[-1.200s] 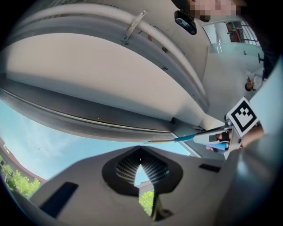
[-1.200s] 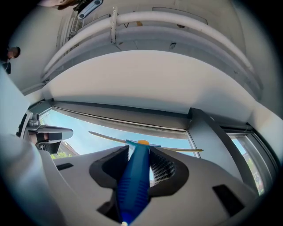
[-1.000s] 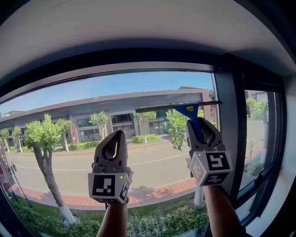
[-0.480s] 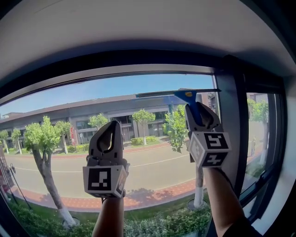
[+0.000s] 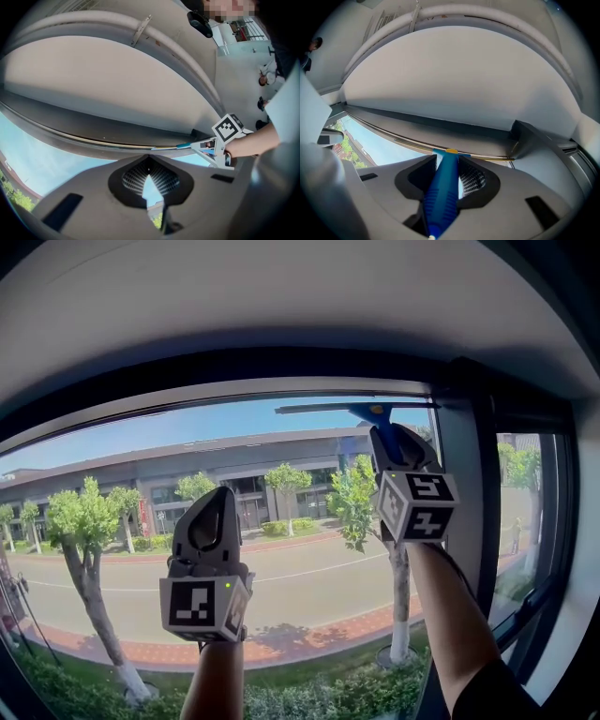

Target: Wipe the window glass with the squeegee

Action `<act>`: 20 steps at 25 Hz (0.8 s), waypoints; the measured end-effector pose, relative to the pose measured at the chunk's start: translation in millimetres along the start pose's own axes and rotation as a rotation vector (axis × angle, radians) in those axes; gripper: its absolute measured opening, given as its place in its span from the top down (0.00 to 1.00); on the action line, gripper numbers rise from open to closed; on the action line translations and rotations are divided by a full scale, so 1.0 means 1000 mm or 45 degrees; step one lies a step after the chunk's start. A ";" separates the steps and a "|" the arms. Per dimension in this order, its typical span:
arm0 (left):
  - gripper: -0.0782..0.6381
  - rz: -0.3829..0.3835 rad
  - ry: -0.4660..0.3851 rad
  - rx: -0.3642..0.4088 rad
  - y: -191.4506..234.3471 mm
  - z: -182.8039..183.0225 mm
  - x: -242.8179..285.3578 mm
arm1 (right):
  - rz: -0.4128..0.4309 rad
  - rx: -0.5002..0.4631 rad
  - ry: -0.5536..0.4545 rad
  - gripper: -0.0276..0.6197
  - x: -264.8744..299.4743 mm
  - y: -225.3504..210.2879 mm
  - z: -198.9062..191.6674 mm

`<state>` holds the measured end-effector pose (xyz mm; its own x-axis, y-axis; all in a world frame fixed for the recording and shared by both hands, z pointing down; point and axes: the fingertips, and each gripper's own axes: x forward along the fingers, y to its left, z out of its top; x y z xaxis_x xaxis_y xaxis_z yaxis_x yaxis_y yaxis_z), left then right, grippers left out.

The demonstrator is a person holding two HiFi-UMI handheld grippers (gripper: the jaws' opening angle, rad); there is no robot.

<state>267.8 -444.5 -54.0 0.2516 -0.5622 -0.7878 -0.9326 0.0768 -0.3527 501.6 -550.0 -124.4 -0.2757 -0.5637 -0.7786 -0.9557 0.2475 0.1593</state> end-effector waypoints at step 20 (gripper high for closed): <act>0.89 0.012 0.048 -0.023 -0.001 -0.013 -0.001 | 0.048 -0.007 0.001 0.74 0.023 -0.007 0.000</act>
<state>265.3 -454.8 -46.4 0.2329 -0.5922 -0.7714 -0.9395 0.0680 -0.3358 502.1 -564.2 -143.3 -0.3115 -0.5549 -0.7714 -0.9453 0.2639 0.1919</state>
